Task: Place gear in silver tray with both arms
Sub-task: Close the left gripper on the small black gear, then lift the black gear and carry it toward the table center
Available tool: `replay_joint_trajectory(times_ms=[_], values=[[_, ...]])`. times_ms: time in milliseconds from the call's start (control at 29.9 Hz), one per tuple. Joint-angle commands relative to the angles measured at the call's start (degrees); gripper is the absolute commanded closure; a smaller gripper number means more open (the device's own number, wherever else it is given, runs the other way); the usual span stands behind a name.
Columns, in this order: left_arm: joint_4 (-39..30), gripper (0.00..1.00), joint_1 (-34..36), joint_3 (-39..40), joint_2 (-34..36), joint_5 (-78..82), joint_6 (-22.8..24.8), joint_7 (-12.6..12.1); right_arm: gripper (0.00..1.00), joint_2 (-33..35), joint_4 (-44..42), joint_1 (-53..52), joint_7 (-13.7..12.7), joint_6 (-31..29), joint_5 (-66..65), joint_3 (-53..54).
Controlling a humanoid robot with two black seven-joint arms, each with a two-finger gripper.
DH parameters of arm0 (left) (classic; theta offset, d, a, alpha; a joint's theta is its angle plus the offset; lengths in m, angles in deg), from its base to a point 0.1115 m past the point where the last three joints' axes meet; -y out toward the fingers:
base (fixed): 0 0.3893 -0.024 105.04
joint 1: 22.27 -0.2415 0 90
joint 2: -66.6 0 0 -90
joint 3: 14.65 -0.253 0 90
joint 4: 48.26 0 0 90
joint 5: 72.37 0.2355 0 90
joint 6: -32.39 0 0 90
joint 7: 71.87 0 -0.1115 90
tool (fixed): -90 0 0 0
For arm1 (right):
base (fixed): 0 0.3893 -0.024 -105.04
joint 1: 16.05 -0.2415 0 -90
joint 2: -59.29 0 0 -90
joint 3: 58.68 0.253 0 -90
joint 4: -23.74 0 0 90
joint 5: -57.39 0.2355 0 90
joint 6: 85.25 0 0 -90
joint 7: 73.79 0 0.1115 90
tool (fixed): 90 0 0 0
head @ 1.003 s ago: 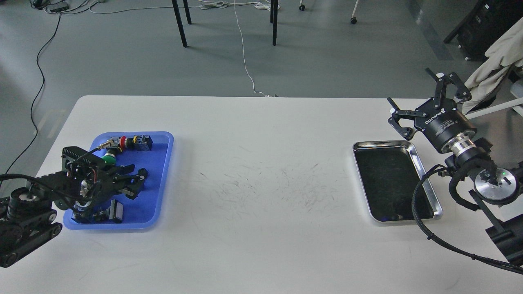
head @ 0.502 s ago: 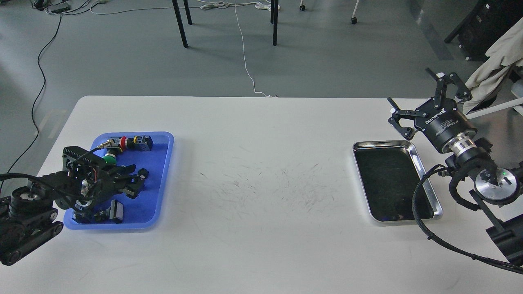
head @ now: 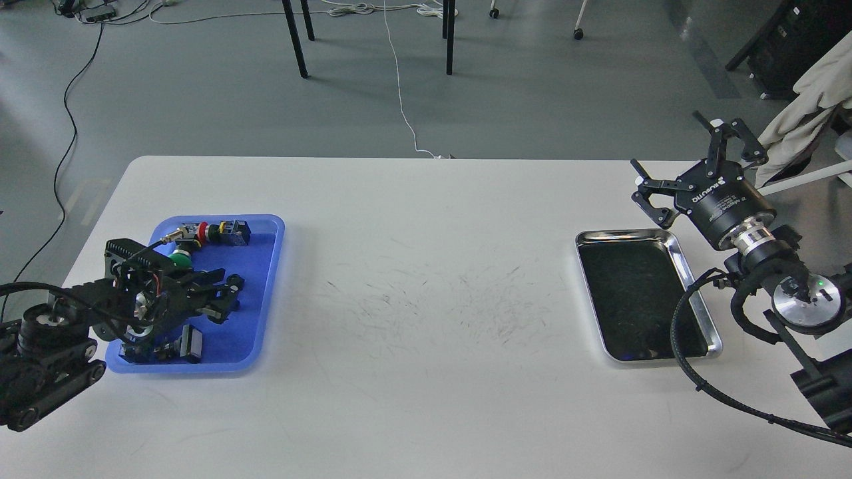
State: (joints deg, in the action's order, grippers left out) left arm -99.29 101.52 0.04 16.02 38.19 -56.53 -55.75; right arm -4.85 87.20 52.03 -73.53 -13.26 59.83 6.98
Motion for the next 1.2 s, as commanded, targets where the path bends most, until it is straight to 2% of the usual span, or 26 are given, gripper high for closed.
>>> replay_joint_trajectory(times_ms=[0,67,334,468,869,1170], values=[[0.7,0.67,0.1,0.0,0.0,-0.1,0.7,0.3,0.01,0.0,0.0,0.0,0.0,0.0,-0.1,0.0],[0.8,0.68,0.0,0.0,0.0,-0.1,0.7,0.6,0.01,0.0,0.0,0.0,0.0,0.1,-0.1,-0.1],[0.8,0.84,0.0,-0.1,0.0,-0.2,0.7,0.8,0.01,0.2,0.0,0.0,0.0,0.0,0.0,-0.1],[0.8,0.89,0.0,0.0,0.0,-0.2,0.8,0.8,0.01,0.2,0.0,0.0,0.0,0.0,-0.1,-0.1],[0.1,0.89,1.6,0.2,0.2,-1.2,0.8,1.3,0.01,0.2,0.0,0.0,0.0,0.1,0.0,-0.2],[-7.7,0.89,11.5,0.2,3.3,-4.9,5.8,0.7,0.01,0.4,-0.1,-0.8,-0.1,0.1,-0.1,-0.1]])
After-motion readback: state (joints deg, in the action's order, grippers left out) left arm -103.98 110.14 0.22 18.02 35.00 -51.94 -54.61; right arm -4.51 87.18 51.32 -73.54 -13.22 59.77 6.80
